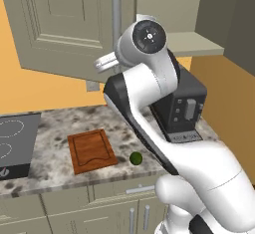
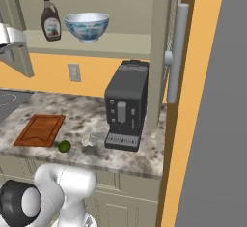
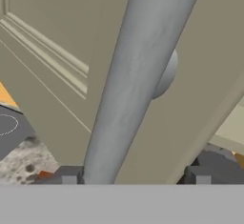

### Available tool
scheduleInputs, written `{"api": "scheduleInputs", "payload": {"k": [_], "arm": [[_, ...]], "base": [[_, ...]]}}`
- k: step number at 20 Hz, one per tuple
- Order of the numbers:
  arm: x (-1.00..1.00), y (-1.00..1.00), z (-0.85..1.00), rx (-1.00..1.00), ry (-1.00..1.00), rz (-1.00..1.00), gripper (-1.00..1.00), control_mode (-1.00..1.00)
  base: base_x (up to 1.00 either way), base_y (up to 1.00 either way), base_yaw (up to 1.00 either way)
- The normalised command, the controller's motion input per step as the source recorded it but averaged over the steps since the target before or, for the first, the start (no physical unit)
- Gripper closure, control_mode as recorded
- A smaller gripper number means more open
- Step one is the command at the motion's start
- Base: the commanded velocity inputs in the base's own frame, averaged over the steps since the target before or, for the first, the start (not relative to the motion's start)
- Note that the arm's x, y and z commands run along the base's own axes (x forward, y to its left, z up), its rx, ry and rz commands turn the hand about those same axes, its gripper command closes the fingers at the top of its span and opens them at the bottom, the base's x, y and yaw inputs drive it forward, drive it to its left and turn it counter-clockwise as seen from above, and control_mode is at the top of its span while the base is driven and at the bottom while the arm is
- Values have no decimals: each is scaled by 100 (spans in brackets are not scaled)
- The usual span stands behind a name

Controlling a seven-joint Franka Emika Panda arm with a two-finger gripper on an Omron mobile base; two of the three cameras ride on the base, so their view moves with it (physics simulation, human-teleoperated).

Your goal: Open the cabinet. Place the bowl and condiment on the counter. Then place the lime and garlic on the cutting board.

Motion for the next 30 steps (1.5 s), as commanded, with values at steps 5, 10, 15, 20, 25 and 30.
{"api": "scheduleInputs", "payload": {"k": [5,10,15,20,25,30], "arm": [[0,100,-97,-6,0,0,100,-100],[0,100,-89,-4,0,0,100,-100],[2,100,-85,-2,0,0,100,-100],[12,100,-76,0,1,0,-100,-100],[-40,99,-15,0,7,5,-100,-100],[-82,36,-1,4,7,10,-100,-100]], "base": [[0,0,0],[0,0,0],[0,0,0],[0,0,0],[0,0,0],[0,0,0]]}}
